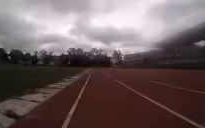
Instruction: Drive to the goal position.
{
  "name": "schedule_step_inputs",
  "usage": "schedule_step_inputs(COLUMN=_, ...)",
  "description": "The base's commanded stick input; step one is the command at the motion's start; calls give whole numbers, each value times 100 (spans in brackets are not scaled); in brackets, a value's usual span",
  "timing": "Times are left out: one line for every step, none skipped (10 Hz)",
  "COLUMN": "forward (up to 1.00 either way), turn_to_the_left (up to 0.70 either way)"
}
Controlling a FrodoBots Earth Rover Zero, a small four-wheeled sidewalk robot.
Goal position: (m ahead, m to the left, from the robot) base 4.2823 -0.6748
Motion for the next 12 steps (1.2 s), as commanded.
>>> schedule_step_inputs(forward=70, turn_to_the_left=0)
schedule_step_inputs(forward=70, turn_to_the_left=0)
schedule_step_inputs(forward=70, turn_to_the_left=0)
schedule_step_inputs(forward=70, turn_to_the_left=0)
schedule_step_inputs(forward=70, turn_to_the_left=0)
schedule_step_inputs(forward=70, turn_to_the_left=0)
schedule_step_inputs(forward=70, turn_to_the_left=0)
schedule_step_inputs(forward=70, turn_to_the_left=0)
schedule_step_inputs(forward=70, turn_to_the_left=0)
schedule_step_inputs(forward=70, turn_to_the_left=0)
schedule_step_inputs(forward=70, turn_to_the_left=0)
schedule_step_inputs(forward=70, turn_to_the_left=0)
